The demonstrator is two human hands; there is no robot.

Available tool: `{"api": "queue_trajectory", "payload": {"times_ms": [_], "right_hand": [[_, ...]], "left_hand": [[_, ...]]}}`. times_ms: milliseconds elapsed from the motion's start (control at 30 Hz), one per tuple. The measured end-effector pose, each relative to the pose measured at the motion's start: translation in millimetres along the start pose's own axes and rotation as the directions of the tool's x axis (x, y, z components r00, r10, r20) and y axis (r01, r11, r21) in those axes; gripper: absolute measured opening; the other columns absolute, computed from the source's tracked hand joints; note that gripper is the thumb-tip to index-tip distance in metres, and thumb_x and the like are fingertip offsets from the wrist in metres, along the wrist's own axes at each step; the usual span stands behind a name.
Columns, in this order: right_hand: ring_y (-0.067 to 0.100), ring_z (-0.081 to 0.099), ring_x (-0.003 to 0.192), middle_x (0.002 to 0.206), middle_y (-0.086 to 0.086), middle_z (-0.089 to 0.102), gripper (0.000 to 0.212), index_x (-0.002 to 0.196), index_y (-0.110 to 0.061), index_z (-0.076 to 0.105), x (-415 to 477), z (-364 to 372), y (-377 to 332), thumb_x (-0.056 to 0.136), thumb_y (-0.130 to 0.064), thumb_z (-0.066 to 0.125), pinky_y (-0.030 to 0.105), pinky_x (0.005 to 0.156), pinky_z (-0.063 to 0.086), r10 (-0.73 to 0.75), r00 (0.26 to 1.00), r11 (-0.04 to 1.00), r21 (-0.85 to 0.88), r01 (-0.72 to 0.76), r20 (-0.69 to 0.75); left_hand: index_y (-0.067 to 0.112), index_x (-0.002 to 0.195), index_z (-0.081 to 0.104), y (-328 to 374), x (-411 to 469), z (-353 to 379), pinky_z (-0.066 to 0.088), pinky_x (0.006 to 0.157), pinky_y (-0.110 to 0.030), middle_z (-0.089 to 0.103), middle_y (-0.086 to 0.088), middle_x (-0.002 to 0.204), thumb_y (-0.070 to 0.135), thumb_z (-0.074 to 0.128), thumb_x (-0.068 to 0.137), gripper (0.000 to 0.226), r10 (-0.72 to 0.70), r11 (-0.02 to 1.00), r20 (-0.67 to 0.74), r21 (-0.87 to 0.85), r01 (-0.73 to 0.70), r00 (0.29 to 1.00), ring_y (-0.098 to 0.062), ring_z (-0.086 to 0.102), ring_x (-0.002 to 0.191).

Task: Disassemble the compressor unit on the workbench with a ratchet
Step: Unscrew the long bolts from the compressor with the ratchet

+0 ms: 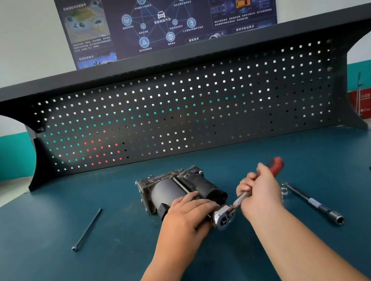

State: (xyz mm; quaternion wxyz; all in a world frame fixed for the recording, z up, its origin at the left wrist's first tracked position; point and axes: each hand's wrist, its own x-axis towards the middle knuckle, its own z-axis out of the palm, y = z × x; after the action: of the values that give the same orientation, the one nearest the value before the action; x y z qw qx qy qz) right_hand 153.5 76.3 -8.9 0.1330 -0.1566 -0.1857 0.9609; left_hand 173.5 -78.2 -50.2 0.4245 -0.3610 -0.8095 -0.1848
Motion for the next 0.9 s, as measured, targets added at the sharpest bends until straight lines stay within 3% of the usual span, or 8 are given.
{"api": "queue_trajectory", "payload": {"times_ms": [100, 233, 400, 533, 633, 700, 767, 900], "right_hand": [[0.002, 0.029, 0.035, 0.057, -0.008, 0.038, 0.013, 0.085, -0.023, 0.045, -13.2, 12.8, -1.5, 0.096, -0.018, 0.049, 0.015, 0.033, 0.023, -0.214, 0.954, 0.961, -0.131, 0.244, 0.211], [0.002, 0.036, 0.044, 0.056, -0.014, 0.042, 0.014, 0.093, -0.032, 0.052, -44.2, 20.3, 9.6, 0.091, -0.018, 0.057, 0.016, 0.044, 0.032, -0.300, 0.656, 0.744, -0.260, 0.615, 0.692], [0.003, 0.043, 0.059, 0.068, -0.016, 0.046, 0.017, 0.097, -0.032, 0.053, -60.7, 18.3, 25.9, 0.081, -0.029, 0.060, 0.017, 0.061, 0.038, -0.268, 0.384, 0.459, -0.233, 0.857, 0.884], [0.005, 0.039, 0.050, 0.061, -0.013, 0.044, 0.013, 0.096, -0.033, 0.053, -49.0, 20.8, 17.9, 0.087, -0.026, 0.060, 0.021, 0.051, 0.035, -0.351, 0.582, 0.611, -0.292, 0.736, 0.733], [0.000, 0.032, 0.038, 0.057, -0.011, 0.041, 0.010, 0.089, -0.025, 0.050, -23.6, 18.0, 3.3, 0.095, -0.018, 0.052, 0.013, 0.036, 0.027, -0.341, 0.864, 0.870, -0.225, 0.440, 0.370], [0.001, 0.029, 0.030, 0.059, -0.007, 0.037, 0.020, 0.078, -0.020, 0.043, -8.4, 6.8, -2.0, 0.097, -0.023, 0.049, 0.014, 0.032, 0.023, -0.139, 0.986, 0.985, -0.088, 0.147, 0.093], [0.003, 0.026, 0.024, 0.061, -0.005, 0.032, 0.032, 0.070, -0.016, 0.036, 1.0, -6.3, 0.7, 0.099, -0.024, 0.045, 0.014, 0.029, 0.022, 0.019, 0.998, 0.999, 0.030, -0.018, -0.051], [0.003, 0.027, 0.024, 0.060, -0.006, 0.034, 0.030, 0.072, -0.017, 0.038, 3.9, -5.6, 3.9, 0.098, -0.026, 0.047, 0.013, 0.029, 0.022, -0.002, 0.999, 1.000, 0.023, 0.003, -0.054]], "left_hand": [[0.008, 0.086, 0.075, -1.6, -0.2, 3.3, 0.042, 0.085, -0.028, 0.073, 0.002, 0.087, 0.003, 0.069, 0.061, 0.026, 0.008, 1.000, -0.045, -0.014, -0.008, 0.999, -0.014, 0.054, 0.099], [0.008, 0.084, 0.075, -3.0, -1.2, 3.5, 0.047, 0.081, -0.030, 0.073, 0.001, 0.086, 0.002, 0.068, 0.057, 0.029, 0.035, 0.999, -0.042, -0.001, -0.035, 0.998, -0.017, 0.057, 0.099], [0.008, 0.072, 0.073, -2.8, 0.6, -0.8, 0.052, 0.068, -0.030, 0.071, 0.003, 0.080, 0.002, 0.072, 0.058, 0.015, 0.077, 0.996, -0.030, -0.048, -0.078, 0.997, -0.018, 0.061, 0.094], [0.010, 0.080, 0.076, -3.1, 0.5, 0.3, 0.056, 0.076, -0.035, 0.074, 0.004, 0.086, 0.003, 0.069, 0.059, 0.024, 0.054, 0.998, 0.005, -0.014, -0.054, 0.999, -0.027, 0.069, 0.093], [0.012, 0.086, 0.076, -2.6, 0.0, 1.1, 0.049, 0.082, -0.032, 0.073, 0.007, 0.089, 0.007, 0.069, 0.065, 0.023, 0.025, 1.000, 0.012, 0.002, -0.025, 1.000, -0.023, 0.069, 0.093], [0.013, 0.089, 0.076, -0.6, 0.2, 0.7, 0.047, 0.084, -0.033, 0.073, 0.006, 0.090, 0.015, 0.065, 0.073, 0.019, 0.005, 1.000, -0.006, -0.007, -0.006, 1.000, -0.023, 0.068, 0.094], [0.014, 0.089, 0.076, 1.6, 1.1, 0.5, 0.043, 0.083, -0.030, 0.073, 0.006, 0.090, 0.023, 0.059, 0.076, 0.023, 0.008, 1.000, -0.014, 0.020, -0.007, 1.000, -0.023, 0.068, 0.093], [0.013, 0.087, 0.076, -0.8, -0.2, 1.9, 0.042, 0.082, -0.029, 0.073, 0.005, 0.088, 0.010, 0.070, 0.065, 0.023, 0.009, 1.000, -0.037, 0.029, -0.008, 0.999, -0.021, 0.066, 0.095]]}}
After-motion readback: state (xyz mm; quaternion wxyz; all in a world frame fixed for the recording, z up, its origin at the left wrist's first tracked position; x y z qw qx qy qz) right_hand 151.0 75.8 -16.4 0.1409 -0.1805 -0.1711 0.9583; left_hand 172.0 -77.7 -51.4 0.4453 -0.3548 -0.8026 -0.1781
